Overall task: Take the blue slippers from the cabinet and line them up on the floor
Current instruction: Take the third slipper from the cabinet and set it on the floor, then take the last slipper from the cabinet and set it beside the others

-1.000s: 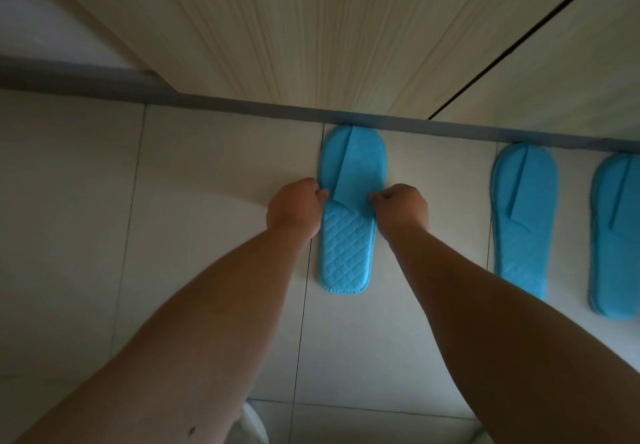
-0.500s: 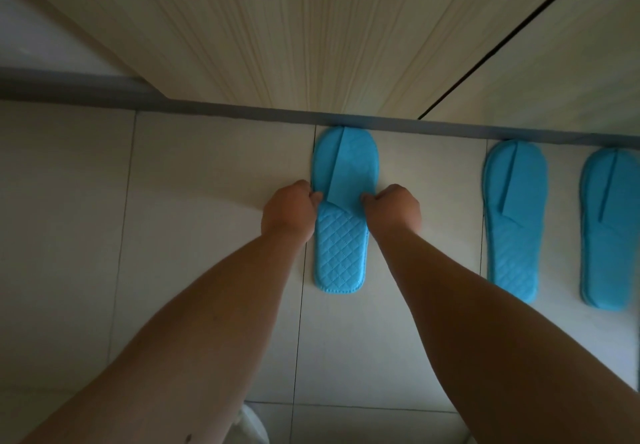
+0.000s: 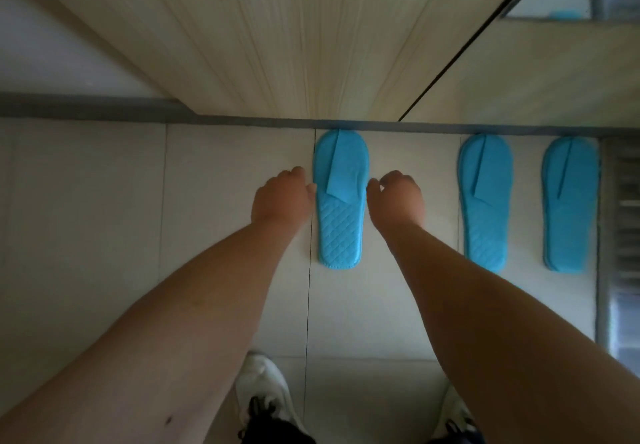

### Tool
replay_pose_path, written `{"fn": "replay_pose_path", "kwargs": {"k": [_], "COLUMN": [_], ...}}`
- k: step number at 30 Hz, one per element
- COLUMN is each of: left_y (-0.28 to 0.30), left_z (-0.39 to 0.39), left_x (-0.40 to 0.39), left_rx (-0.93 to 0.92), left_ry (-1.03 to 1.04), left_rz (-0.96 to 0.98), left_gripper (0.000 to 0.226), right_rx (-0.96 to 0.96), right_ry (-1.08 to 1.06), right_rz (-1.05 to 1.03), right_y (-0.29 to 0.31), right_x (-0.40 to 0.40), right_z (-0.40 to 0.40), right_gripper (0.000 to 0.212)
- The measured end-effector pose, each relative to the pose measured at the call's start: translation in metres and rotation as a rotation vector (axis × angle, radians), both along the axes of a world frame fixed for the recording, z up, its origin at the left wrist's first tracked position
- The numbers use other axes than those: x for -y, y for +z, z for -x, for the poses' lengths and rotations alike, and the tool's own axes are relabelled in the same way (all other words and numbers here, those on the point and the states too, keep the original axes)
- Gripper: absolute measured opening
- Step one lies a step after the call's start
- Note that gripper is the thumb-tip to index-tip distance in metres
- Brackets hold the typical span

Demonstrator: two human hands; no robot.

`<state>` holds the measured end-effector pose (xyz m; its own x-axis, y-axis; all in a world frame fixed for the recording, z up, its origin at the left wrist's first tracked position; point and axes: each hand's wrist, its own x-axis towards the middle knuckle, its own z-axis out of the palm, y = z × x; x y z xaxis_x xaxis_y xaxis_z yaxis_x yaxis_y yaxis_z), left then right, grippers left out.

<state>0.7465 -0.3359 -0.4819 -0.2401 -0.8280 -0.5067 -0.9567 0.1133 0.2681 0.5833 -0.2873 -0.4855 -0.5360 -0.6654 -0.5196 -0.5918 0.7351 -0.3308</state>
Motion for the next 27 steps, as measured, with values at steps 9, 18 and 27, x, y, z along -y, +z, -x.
{"fn": "replay_pose_path", "kwargs": {"k": [9,18,27], "left_y": [0.154,0.209,0.222], "left_z": [0.011,0.064,0.187], "left_x": [-0.052,-0.079,-0.165], "left_rx": [0.112,0.103,0.109], "left_ry": [-0.47,-0.679,-0.913], "left_rz": [0.116,0.164,0.189], "left_gripper": [0.065,0.061,0.062], "right_rx": [-0.284,-0.24,-0.178], "right_ry": [0.416,0.26,0.052], "right_rz": [0.03,0.02,-0.022], "right_y": [0.15,0.202,0.225], "right_x": [-0.065,-0.13,-0.248], "right_z": [0.011,0.029,0.126], "right_gripper": [0.056,0.059,0.061]}}
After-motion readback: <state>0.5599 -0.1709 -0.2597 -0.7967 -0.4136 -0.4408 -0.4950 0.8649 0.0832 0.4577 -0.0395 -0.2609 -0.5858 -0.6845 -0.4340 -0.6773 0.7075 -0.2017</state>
